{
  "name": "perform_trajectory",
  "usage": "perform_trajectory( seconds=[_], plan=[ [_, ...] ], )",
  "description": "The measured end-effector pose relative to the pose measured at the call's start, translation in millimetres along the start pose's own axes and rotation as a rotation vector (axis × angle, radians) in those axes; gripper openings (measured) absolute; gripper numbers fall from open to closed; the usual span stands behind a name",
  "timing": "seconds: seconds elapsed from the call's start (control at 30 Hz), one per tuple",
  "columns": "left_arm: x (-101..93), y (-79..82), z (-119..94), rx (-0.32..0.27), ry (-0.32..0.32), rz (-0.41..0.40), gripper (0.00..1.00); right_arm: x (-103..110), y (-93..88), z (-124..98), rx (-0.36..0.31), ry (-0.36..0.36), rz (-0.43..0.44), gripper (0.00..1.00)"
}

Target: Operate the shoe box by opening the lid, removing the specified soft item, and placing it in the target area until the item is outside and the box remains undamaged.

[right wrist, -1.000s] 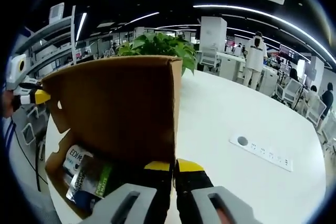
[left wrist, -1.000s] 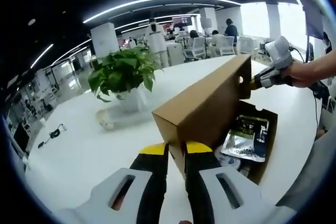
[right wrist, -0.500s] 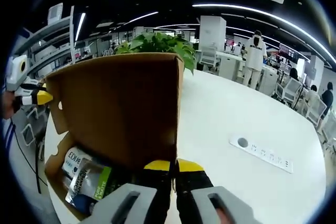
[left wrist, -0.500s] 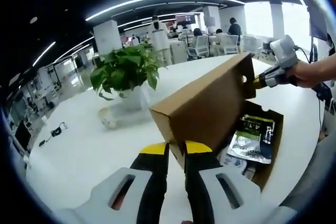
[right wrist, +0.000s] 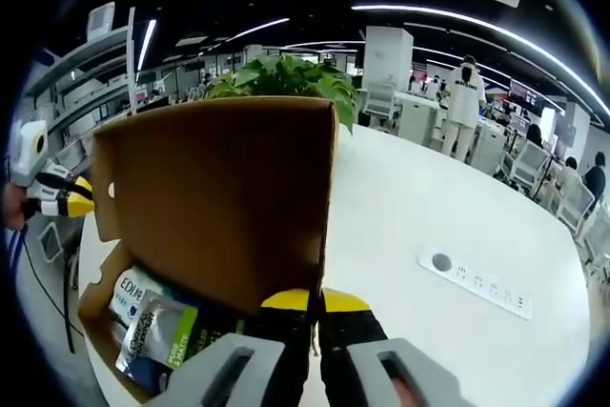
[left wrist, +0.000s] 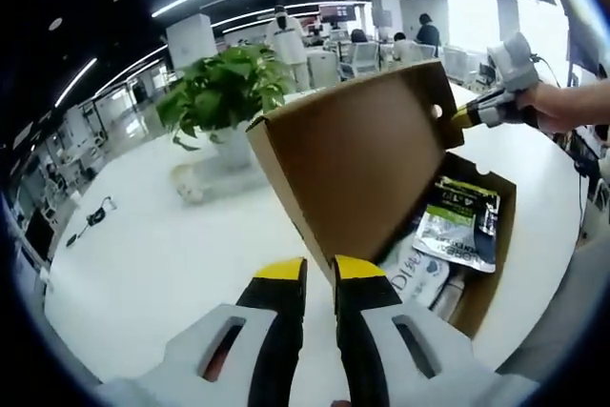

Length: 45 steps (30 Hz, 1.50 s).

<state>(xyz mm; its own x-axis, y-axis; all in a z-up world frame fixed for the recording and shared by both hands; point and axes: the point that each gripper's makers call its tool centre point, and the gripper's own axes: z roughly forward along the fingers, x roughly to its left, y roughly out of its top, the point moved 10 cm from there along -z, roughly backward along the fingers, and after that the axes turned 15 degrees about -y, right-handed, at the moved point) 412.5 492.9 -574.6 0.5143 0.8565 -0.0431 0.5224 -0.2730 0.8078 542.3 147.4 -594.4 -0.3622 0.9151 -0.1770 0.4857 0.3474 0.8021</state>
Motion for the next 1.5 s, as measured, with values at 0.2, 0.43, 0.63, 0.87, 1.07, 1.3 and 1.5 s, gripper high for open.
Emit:
perform_trajectory(
  seconds=[0.2,0.43,0.63,0.87,1.07,1.3,1.5],
  plan=[
    [-2.9,-7.1,9,0.027,-0.017,-0.021,0.09,-1,1.2,4,0.005,0.003,0.001,0.00],
    [-1.9,-10.3,18,0.054,-0.012,-0.031,0.04,-1,2.1,5,0.008,0.007,-0.007,0.00],
    [3.4,-8.4,19,0.052,-0.012,-0.041,0.04,0,4.5,9,0.012,0.005,-0.011,0.00],
    [5.7,-7.4,21,0.046,-0.009,-0.049,0.03,0,6.0,13,0.016,0.006,-0.017,0.00],
    [8.9,-6.8,22,0.045,-0.018,-0.040,0.03,-1,6.7,16,0.018,0.010,-0.009,0.00],
    [13.1,-5.0,25,0.044,-0.025,-0.051,0.03,1,8.0,19,0.023,0.010,-0.017,0.00],
    [20.6,-5.9,27,0.020,-0.033,-0.121,0.03,1,9.2,25,0.028,0.009,-0.024,0.00]
  ],
)
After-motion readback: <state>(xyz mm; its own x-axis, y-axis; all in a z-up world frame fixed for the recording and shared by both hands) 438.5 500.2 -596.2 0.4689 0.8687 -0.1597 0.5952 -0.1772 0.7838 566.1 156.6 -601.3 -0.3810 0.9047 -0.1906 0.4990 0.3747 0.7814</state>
